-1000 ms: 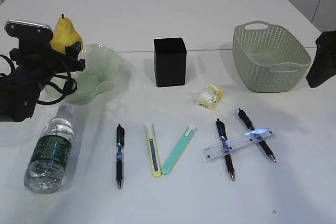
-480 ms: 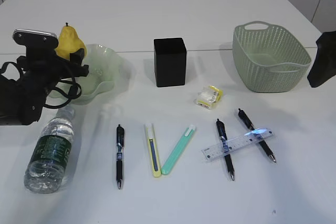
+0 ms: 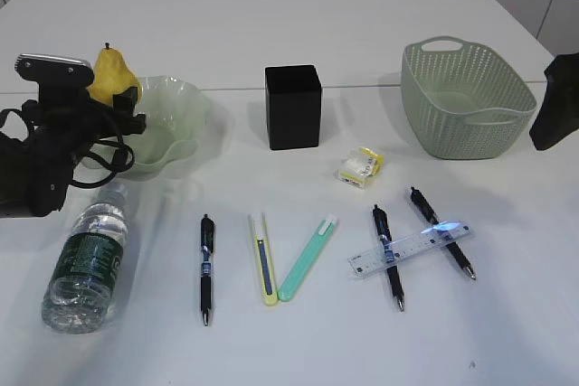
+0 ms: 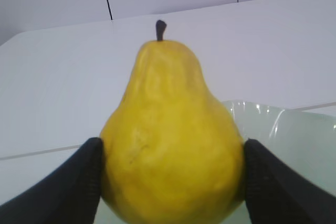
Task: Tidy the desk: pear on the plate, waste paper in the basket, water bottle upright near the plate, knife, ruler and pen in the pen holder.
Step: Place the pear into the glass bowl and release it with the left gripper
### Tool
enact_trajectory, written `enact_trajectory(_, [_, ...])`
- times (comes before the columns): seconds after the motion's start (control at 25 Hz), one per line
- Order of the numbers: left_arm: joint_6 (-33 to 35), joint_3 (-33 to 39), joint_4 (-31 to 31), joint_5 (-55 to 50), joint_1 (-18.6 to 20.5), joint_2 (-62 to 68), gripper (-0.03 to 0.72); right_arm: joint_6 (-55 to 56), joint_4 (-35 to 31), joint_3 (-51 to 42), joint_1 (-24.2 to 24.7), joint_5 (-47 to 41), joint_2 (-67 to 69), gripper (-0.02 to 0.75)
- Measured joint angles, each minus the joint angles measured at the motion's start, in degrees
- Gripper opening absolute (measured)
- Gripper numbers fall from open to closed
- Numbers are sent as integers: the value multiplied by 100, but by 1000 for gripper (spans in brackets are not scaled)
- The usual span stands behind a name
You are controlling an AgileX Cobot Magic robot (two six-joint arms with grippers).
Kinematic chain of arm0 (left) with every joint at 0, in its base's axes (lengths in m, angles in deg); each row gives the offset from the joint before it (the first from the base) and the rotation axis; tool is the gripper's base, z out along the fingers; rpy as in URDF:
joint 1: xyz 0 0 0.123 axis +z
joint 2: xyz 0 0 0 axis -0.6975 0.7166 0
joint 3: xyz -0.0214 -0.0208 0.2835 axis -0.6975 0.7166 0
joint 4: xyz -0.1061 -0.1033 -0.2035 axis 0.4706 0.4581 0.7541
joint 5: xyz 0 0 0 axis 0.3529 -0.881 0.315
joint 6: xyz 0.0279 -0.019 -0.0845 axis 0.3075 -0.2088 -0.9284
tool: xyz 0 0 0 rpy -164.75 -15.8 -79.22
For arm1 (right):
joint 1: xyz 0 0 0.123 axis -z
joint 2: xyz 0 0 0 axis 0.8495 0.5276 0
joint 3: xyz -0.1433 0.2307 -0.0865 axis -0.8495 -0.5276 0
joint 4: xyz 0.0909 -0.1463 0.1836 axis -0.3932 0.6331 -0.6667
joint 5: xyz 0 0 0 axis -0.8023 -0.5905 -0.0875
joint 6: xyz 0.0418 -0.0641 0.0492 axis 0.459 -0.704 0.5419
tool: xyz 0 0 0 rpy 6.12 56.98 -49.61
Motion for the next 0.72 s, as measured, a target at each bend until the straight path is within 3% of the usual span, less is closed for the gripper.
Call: enact_trajectory(0.72, [0,0,-225,-318,0,0,518,0,0,0,0,12,0,588])
